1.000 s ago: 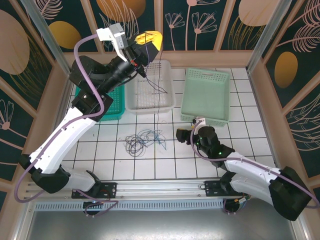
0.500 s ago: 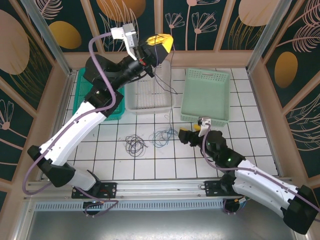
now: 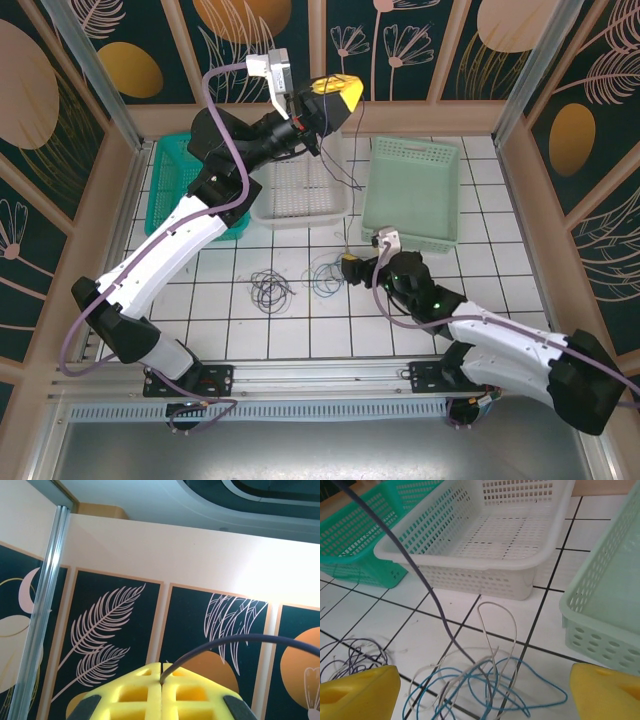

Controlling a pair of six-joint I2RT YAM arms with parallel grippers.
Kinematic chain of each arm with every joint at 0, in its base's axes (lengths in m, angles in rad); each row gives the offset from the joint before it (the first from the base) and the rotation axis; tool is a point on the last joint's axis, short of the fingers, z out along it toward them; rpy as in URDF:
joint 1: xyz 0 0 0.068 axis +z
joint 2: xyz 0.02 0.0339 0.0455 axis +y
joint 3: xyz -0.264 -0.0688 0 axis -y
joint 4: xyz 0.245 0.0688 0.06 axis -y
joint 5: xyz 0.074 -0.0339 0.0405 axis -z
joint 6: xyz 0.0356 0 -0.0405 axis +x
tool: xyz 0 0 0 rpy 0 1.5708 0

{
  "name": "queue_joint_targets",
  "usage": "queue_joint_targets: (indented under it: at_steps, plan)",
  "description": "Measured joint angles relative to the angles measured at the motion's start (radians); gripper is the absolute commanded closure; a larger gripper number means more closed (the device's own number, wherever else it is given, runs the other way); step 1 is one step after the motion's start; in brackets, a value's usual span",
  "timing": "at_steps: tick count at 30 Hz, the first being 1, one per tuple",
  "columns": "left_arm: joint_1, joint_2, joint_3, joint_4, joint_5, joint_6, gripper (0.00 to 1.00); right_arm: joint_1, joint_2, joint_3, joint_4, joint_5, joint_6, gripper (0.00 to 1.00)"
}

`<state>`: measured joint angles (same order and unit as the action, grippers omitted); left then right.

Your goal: Untangle the cables

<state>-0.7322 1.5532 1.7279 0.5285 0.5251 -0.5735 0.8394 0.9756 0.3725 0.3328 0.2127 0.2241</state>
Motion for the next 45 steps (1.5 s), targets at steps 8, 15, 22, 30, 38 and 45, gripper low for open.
queue_joint_targets:
  at_steps: [8, 15, 22, 30, 38, 45]
  plan:
    - [0.0, -0.004, 0.0, 0.037, 0.028, -0.048, 1.0, -0.002, 0.194, 0.062, 0.189, 0.046, -0.031, 0.17]
    - [0.0, -0.015, -0.001, 0.088, 0.048, -0.091, 1.0, -0.002, 0.301, 0.082, 0.301, 0.112, -0.013, 0.23]
    - [0.0, -0.028, -0.001, 0.103, 0.046, -0.098, 1.0, -0.002, 0.384, 0.082, 0.337, 0.12, 0.024, 0.31]
    - [0.0, -0.065, 0.046, 0.037, 0.008, -0.045, 1.0, 0.01, 0.388, 0.04, 0.336, 0.121, 0.075, 0.35]
    - [0.0, -0.065, 0.204, -0.067, -0.034, 0.032, 1.0, 0.04, 0.318, -0.057, 0.28, 0.137, 0.153, 0.44]
    - [0.0, -0.039, 0.325, -0.132, -0.07, 0.077, 1.0, 0.048, 0.209, -0.146, 0.223, 0.161, 0.226, 0.44]
